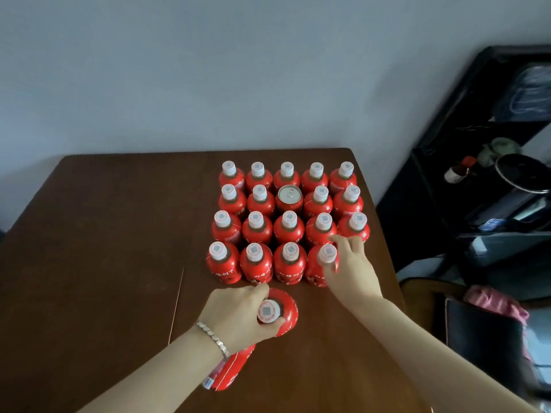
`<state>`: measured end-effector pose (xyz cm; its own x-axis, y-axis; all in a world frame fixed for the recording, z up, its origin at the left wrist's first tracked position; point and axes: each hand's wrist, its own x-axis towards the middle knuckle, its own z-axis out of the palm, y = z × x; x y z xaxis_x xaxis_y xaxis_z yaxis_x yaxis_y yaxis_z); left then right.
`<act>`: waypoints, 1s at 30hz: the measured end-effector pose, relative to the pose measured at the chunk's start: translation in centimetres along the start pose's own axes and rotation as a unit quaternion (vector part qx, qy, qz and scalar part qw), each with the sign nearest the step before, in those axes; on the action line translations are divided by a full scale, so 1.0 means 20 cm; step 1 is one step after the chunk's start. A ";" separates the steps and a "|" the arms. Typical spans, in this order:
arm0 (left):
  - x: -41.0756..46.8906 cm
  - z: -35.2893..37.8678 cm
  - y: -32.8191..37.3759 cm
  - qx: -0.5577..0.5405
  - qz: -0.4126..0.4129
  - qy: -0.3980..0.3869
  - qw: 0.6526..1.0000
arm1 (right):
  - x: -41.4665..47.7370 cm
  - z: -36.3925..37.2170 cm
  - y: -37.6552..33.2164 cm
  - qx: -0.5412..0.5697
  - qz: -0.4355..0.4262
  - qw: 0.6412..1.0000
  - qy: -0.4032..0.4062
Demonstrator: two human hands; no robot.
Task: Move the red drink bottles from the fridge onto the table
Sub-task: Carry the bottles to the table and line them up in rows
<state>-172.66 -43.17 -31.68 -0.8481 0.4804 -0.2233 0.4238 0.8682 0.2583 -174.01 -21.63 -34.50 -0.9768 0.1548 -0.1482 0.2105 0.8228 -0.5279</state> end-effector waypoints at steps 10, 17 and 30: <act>0.16 0.04 0.17 -0.001 0.123 0.034 0.992 | -0.27 0.10 0.04 -0.003 -0.108 0.990 -0.088; 0.17 0.06 0.11 -0.013 0.029 0.012 0.999 | -0.26 0.14 0.31 0.137 0.182 0.971 0.067; 0.13 0.10 -0.04 -0.003 -0.042 0.013 0.999 | -0.01 0.25 0.30 0.271 0.280 0.917 0.088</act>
<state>-174.55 -42.33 -34.42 -0.8887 0.4027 -0.2190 0.3495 0.9044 0.2450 -172.38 -19.43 -41.84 -0.6913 0.5946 -0.4105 0.6233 0.2033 -0.7551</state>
